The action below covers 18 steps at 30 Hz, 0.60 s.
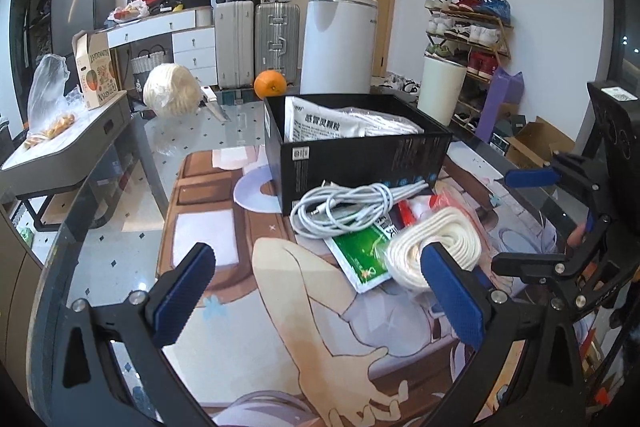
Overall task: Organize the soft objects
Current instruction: 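Move the right gripper to the second bag of coiled white rope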
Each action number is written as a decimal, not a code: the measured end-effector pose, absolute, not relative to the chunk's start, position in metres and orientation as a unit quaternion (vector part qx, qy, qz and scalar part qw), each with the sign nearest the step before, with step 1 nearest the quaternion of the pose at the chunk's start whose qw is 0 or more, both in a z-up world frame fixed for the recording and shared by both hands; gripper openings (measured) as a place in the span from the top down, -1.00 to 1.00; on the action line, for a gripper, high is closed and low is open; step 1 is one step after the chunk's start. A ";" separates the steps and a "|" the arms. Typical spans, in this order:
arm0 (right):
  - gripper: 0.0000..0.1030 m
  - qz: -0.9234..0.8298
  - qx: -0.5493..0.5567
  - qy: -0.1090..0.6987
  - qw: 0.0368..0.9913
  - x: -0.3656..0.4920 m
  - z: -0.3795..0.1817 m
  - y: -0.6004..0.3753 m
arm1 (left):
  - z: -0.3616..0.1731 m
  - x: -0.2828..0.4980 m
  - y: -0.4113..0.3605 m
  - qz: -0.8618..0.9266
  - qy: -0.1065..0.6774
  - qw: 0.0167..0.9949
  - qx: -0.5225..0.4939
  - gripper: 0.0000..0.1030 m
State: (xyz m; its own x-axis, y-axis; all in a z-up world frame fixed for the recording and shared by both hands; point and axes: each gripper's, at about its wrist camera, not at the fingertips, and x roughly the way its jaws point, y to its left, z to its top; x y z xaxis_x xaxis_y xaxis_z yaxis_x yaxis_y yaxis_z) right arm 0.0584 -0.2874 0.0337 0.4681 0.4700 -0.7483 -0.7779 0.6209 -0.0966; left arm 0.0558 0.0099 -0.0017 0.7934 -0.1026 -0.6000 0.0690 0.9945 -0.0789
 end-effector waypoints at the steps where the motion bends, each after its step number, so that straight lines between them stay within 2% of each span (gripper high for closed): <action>1: -0.98 0.383 -0.229 0.351 0.823 0.057 0.033 -0.283 | -0.003 0.056 0.010 -0.046 0.324 0.945 -0.027 -1.00; 18: -0.98 0.429 -0.318 0.355 0.767 0.062 0.016 -0.239 | -0.014 0.056 0.018 -0.061 0.348 0.935 -0.042 -1.00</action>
State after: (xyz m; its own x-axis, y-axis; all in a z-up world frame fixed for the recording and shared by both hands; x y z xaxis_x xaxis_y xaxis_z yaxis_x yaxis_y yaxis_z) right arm 0.0625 -0.2389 0.0164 0.3791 0.4331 -0.8177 -0.8846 0.4291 -0.1829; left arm 0.0562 0.0178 -0.0143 0.7503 -0.1435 -0.6453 0.0851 0.9890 -0.1210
